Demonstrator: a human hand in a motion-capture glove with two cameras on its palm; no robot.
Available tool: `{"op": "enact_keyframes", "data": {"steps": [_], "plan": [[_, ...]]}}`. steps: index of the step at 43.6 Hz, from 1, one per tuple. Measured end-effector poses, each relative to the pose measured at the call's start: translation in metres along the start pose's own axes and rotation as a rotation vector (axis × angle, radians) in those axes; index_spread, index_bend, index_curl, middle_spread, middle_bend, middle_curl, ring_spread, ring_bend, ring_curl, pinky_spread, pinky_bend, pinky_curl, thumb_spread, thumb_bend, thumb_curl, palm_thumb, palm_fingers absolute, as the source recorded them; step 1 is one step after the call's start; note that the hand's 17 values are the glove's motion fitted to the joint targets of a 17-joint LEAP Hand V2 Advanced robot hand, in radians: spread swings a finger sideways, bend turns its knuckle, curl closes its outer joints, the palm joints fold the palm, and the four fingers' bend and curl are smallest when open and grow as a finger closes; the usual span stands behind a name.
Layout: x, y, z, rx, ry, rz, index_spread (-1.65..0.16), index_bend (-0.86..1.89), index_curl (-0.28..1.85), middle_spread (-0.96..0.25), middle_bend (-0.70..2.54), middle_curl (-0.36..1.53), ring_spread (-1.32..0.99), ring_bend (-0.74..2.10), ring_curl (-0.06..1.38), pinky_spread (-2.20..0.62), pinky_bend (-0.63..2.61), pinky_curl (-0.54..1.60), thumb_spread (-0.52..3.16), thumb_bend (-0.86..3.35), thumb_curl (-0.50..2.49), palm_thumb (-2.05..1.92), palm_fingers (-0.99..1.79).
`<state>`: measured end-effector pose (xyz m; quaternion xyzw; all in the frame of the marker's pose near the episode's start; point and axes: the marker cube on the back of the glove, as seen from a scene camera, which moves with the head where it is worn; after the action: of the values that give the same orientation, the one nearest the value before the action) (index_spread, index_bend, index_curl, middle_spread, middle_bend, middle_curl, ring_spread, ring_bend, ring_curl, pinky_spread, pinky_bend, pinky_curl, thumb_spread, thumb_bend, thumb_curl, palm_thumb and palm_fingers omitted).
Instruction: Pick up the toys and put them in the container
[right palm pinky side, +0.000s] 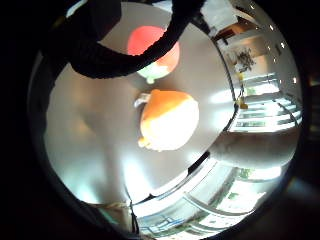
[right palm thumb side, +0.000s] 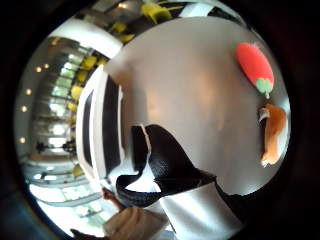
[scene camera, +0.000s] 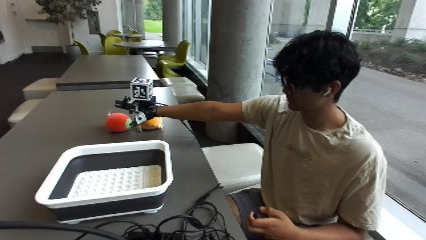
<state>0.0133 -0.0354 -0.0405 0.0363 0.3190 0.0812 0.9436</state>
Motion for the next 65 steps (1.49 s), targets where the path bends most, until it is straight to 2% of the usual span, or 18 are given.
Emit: {"op": "enact_keyframes", "data": {"steps": [8,16,25,32,36,41,43,47,52,55,59,65], "plan": [[0.04,-0.039,0.017,-0.021,0.101,0.097,-0.28,-0.03,0.05,-0.05,0.12,0.17,-0.05,0.28,0.21,-0.03,1.14,0.38,1.16,-0.04,0.14,-0.05,-0.35],[0.06,-0.066,0.037,-0.119,0.005,0.215,-0.28,-0.05,0.03,-0.04,0.1,0.17,-0.04,0.29,0.24,-0.02,1.19,0.39,1.17,-0.02,0.17,-0.02,-0.42],[0.088,-0.086,0.062,-0.233,-0.039,0.449,-0.27,-0.04,0.01,-0.03,0.1,0.18,-0.03,0.24,0.25,0.0,1.23,0.4,1.17,-0.01,0.21,0.01,-0.45],[0.098,-0.104,0.088,-0.288,-0.206,0.41,-0.28,-0.01,0.01,-0.01,0.11,0.19,0.0,0.14,0.23,0.03,1.25,0.4,1.19,-0.01,0.23,0.05,-0.47],[0.091,-0.11,0.101,-0.392,-0.25,0.399,-0.28,0.01,0.02,0.0,0.1,0.19,0.01,0.13,0.22,0.04,1.28,0.4,1.2,0.0,0.24,0.08,-0.44],[0.097,-0.113,0.107,-0.407,-0.223,0.363,-0.3,0.07,0.03,0.02,0.07,0.18,0.02,0.24,0.25,0.04,1.34,0.41,1.24,0.02,0.27,0.14,-0.23],[0.1,-0.111,0.105,-0.358,-0.22,0.343,-0.31,0.18,0.06,0.01,0.16,0.19,0.01,0.3,0.26,0.03,1.26,0.39,1.27,0.04,0.29,0.2,-0.02],[0.096,-0.105,0.1,-0.217,-0.28,0.383,-0.31,0.28,0.11,-0.02,0.24,0.23,-0.02,0.39,0.28,-0.04,1.12,0.34,1.34,0.11,0.32,0.31,0.24],[0.085,-0.1,0.086,-0.136,-0.275,0.41,-0.31,0.25,0.12,-0.08,0.3,0.26,-0.15,0.64,0.34,-0.22,1.09,0.32,1.4,0.22,0.4,0.5,0.65],[0.078,-0.097,0.072,-0.115,-0.216,0.375,-0.31,0.26,0.14,-0.12,0.33,0.28,-0.21,0.72,0.38,-0.28,1.07,0.33,1.34,0.25,0.45,0.6,0.76],[0.065,-0.095,0.044,-0.043,-0.202,0.247,-0.31,0.28,0.16,-0.17,0.38,0.31,-0.29,0.78,0.42,-0.33,1.05,0.34,1.24,0.25,0.5,0.67,0.88],[0.038,-0.08,-0.008,-0.014,-0.216,0.191,-0.31,0.32,0.19,-0.23,0.42,0.35,-0.37,0.81,0.46,-0.37,1.03,0.36,1.11,0.23,0.57,0.7,0.92]]}}
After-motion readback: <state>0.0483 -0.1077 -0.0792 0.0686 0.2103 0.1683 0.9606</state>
